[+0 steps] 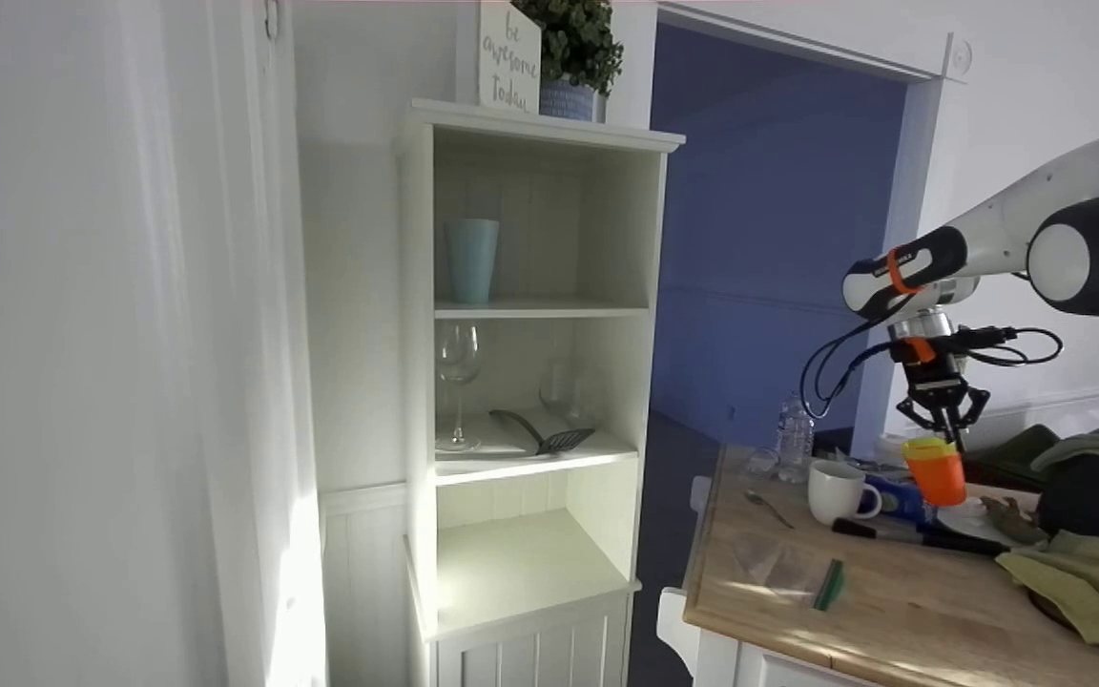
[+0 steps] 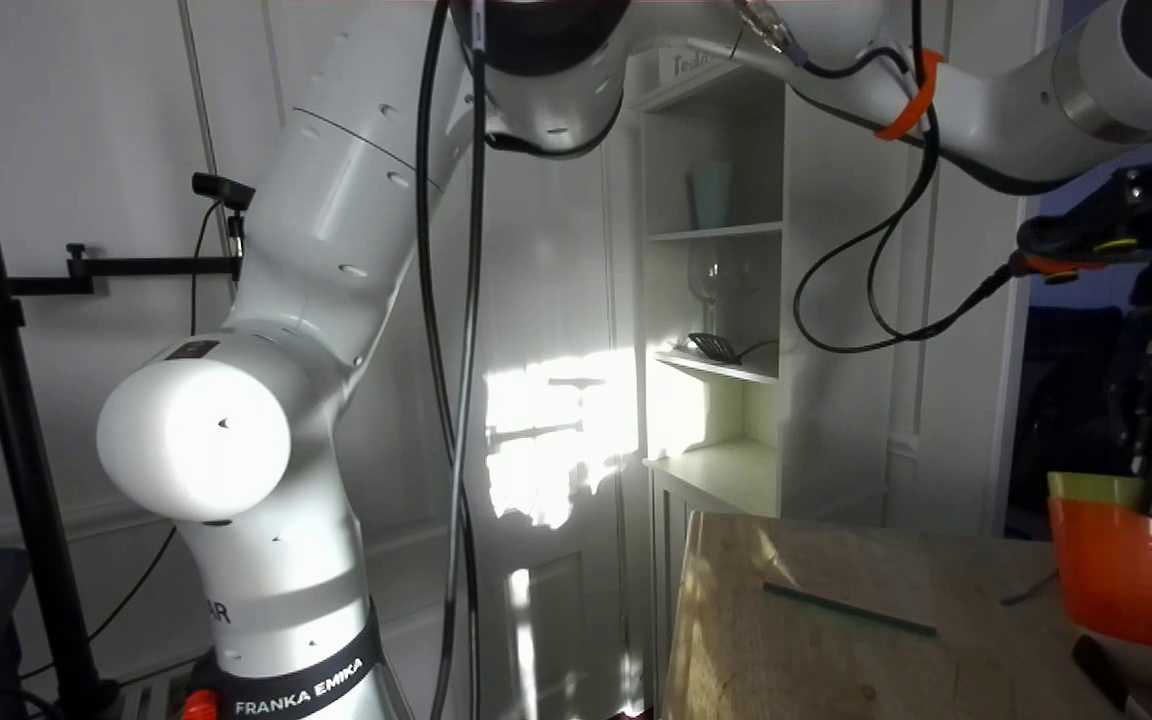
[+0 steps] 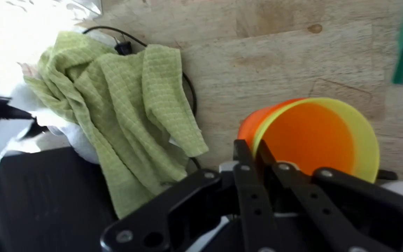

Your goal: Put the orange and yellow cup upright and move them to the left

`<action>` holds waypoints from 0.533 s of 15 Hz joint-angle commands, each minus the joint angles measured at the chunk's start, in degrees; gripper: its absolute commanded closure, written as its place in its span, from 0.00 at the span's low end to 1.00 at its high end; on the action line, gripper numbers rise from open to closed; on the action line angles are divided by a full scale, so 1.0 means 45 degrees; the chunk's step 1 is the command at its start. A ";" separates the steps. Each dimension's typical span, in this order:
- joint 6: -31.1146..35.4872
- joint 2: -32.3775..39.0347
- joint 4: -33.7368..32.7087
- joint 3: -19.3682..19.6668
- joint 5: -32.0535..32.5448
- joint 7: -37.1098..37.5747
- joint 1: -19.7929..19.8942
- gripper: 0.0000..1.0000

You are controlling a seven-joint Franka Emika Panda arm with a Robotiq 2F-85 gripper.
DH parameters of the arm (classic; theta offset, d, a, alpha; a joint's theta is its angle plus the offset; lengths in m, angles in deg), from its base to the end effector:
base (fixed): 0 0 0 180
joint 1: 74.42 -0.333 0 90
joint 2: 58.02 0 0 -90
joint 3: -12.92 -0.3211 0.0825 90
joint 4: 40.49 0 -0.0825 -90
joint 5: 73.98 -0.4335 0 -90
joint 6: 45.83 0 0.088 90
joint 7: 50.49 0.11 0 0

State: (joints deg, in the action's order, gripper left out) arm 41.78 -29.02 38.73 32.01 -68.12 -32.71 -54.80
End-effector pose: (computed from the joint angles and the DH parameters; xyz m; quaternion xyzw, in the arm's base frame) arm 0.5688 -0.4213 0.4010 0.8669 -0.4517 -0.1857 0.1000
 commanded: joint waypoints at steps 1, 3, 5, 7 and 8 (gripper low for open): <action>0.1721 -0.1080 0.1756 -0.0743 -0.0327 -0.1070 -0.0326 0.98; 0.2374 -0.1297 0.2318 -0.1130 -0.0677 -0.1740 -0.0425 0.98; 0.3024 -0.1479 0.2826 -0.1502 -0.1108 -0.2452 -0.0494 0.98; 0.3543 -0.1474 0.3152 -0.1809 -0.1638 -0.3042 -0.0549 0.98; 0.3753 -0.1463 0.3301 -0.1943 -0.1910 -0.3292 -0.0575 0.98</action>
State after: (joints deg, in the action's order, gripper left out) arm 55.02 -32.78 48.67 24.83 -73.24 -43.25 -57.33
